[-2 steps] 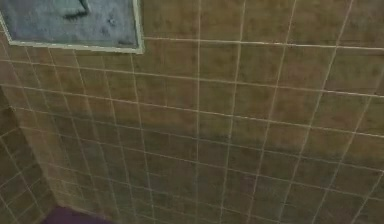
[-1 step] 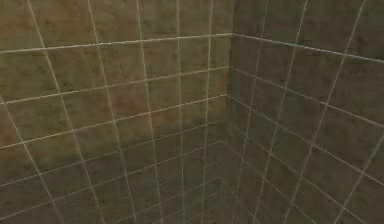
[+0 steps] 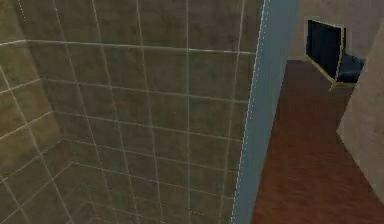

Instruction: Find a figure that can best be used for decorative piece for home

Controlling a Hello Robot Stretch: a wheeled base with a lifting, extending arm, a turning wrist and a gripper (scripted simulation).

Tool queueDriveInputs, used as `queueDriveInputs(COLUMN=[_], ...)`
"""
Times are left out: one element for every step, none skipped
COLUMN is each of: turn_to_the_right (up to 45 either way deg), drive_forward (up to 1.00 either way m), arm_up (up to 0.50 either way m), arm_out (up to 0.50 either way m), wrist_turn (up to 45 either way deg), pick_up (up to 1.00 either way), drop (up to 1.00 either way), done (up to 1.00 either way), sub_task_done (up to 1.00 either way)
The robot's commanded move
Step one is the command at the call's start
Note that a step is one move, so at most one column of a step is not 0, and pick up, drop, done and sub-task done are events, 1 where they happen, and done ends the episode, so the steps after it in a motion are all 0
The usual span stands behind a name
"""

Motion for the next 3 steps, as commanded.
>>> queueDriveInputs(turn_to_the_right=[45.0, 12.0, 0.0], drive_forward=[0.0, 0.0, 0.25], arm_up=[0.0, 0.0, 0.0], arm_out=[0.0, 0.0, 0.0], wrist_turn=[0.0, 0.0, 0.0], pick_up=[0.0, 0.0, 0.0], drop=[0.0, 0.0, 0.0], done=[0.0, 0.0, 0.0], sub_task_done=[0.0, 0.0, 0.0])
